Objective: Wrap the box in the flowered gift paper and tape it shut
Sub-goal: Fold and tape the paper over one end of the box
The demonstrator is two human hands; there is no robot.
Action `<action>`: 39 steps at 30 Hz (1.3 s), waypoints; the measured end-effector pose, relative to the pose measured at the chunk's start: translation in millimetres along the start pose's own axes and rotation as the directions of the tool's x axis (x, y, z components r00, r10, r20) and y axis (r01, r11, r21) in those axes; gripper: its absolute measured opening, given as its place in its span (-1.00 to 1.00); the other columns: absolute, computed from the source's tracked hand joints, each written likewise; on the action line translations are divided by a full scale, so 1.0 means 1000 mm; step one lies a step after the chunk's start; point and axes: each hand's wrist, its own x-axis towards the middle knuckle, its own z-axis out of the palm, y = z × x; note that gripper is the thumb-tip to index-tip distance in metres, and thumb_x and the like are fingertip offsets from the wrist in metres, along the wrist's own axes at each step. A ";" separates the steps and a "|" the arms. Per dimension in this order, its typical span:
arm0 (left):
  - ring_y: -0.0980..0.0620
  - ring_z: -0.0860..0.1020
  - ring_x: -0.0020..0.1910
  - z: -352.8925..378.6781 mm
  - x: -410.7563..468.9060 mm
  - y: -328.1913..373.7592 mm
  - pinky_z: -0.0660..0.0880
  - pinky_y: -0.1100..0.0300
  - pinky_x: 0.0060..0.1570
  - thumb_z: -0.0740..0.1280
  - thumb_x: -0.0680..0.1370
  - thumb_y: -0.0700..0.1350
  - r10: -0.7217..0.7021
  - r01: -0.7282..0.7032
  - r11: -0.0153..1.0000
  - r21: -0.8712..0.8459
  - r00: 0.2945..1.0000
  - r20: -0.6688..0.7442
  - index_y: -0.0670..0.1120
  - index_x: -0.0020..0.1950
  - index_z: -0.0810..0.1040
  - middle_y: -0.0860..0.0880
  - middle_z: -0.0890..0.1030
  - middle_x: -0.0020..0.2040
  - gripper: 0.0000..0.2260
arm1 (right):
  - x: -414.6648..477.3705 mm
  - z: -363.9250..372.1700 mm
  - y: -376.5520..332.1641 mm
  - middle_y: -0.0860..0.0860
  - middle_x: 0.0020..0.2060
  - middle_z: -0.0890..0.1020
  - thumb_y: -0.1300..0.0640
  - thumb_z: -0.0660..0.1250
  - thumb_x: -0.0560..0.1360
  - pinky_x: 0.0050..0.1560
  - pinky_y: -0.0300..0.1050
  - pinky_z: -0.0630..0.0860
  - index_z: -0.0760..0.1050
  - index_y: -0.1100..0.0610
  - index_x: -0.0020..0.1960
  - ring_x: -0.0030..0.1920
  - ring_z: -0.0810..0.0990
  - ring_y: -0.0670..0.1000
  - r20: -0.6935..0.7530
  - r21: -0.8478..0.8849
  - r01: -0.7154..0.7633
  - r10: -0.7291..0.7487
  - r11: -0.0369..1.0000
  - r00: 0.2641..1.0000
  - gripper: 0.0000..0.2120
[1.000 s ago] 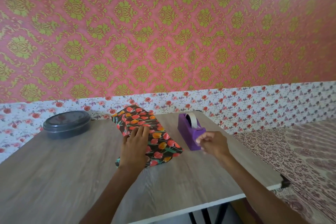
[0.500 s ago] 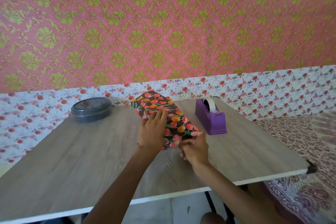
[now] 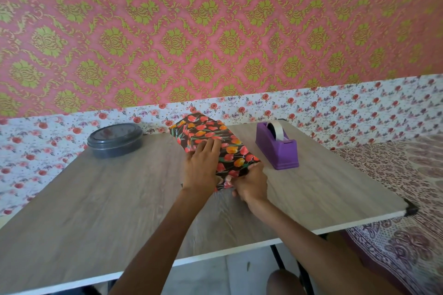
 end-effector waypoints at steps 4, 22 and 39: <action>-0.02 0.28 0.45 0.002 0.001 -0.001 0.32 0.00 0.37 0.59 0.33 0.04 0.007 -0.007 1.000 0.017 1.000 0.011 0.00 0.44 0.14 0.05 0.31 0.44 -0.15 | -0.016 -0.011 -0.017 -0.05 -0.15 0.67 -0.16 0.53 0.24 -0.19 -0.02 0.66 0.32 0.07 0.16 -0.30 0.69 0.00 -0.005 -0.126 0.092 -0.093 0.988 0.996 -0.35; -0.04 0.28 0.42 0.003 0.003 0.007 0.37 -0.04 0.35 0.56 0.35 0.09 -0.073 0.073 0.994 -0.082 0.997 0.007 0.00 0.42 0.15 0.02 0.30 0.42 -0.19 | -0.009 -0.020 -0.003 0.00 0.09 0.60 -0.02 0.65 0.22 -0.07 -0.27 0.42 0.26 0.14 0.27 0.08 0.62 0.05 -0.068 -0.136 0.124 -0.134 0.983 0.989 -0.19; -0.09 0.47 0.28 -0.031 -0.033 -0.060 0.50 -0.09 0.22 0.59 0.23 0.19 -0.494 0.418 0.670 -0.614 0.868 0.052 -0.02 0.44 0.20 -0.05 0.39 0.34 -0.08 | 0.008 -0.020 -0.073 0.06 -0.37 0.68 0.18 0.66 0.19 -0.36 -0.17 0.48 0.62 0.15 -0.31 -0.39 0.55 -0.11 0.170 0.205 0.465 -0.499 0.862 0.850 -0.77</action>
